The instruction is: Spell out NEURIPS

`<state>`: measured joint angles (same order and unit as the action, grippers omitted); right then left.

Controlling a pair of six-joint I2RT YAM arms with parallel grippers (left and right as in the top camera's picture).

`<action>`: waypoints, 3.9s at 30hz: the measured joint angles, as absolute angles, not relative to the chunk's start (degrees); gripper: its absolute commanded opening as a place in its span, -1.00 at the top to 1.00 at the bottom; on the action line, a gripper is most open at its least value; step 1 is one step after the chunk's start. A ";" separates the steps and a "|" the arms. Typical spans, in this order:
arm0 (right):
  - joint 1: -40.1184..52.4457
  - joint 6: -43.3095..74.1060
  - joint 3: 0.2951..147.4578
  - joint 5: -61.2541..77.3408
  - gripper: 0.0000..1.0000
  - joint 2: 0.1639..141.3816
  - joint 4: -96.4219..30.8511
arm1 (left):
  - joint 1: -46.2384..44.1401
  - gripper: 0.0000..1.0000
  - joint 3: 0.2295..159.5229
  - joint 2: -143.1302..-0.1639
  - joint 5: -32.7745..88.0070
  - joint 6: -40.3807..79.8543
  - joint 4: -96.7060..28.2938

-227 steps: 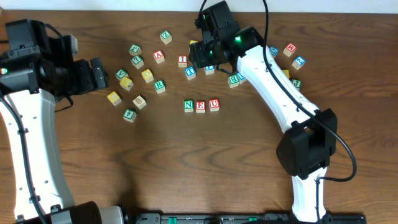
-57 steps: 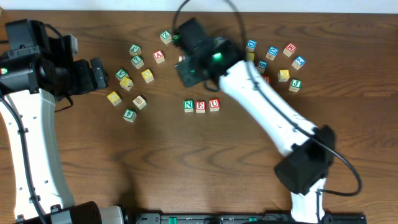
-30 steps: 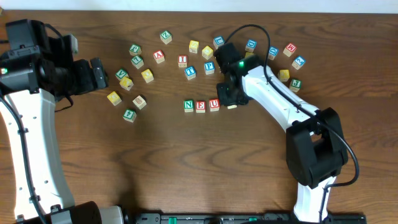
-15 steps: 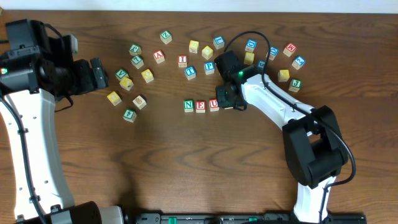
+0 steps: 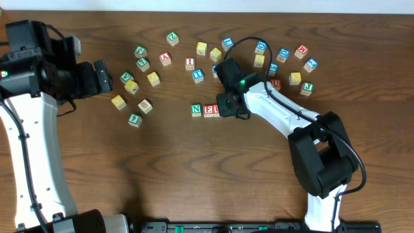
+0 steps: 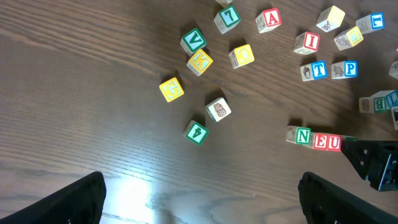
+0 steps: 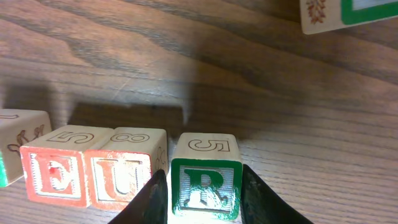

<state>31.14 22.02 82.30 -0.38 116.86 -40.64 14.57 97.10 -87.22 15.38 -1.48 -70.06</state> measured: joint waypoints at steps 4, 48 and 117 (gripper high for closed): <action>31.33 22.15 82.30 0.25 0.37 116.86 -39.97 | 14.57 -0.95 97.10 -87.22 15.38 -1.48 -70.06; 27.00 23.44 82.72 0.64 0.43 117.12 -45.58 | 14.57 -0.95 97.10 -87.22 15.35 -1.48 -70.06; 40.03 19.86 95.55 3.44 0.58 122.78 -23.42 | 14.57 -0.95 97.10 -87.22 15.35 -1.48 -70.04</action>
<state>40.03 19.86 95.55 3.44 122.78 -23.42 14.57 97.10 -87.22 15.35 -1.48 -70.04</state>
